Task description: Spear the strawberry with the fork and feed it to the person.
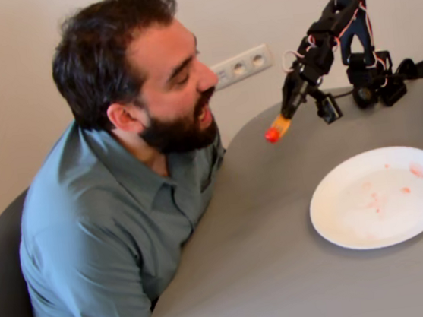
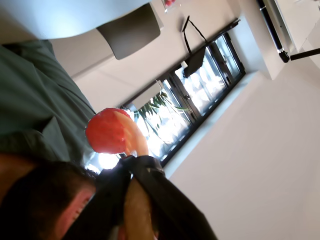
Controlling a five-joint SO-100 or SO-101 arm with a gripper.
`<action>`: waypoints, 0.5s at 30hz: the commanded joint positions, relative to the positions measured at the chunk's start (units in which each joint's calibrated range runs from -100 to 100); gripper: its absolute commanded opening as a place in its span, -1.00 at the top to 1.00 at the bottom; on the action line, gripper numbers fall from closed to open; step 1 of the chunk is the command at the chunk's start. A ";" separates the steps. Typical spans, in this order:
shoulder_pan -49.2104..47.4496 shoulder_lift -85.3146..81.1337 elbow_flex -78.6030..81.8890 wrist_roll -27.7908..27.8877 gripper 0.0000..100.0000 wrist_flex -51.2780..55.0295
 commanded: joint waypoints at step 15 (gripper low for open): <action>5.87 10.57 -21.05 4.91 0.97 -1.20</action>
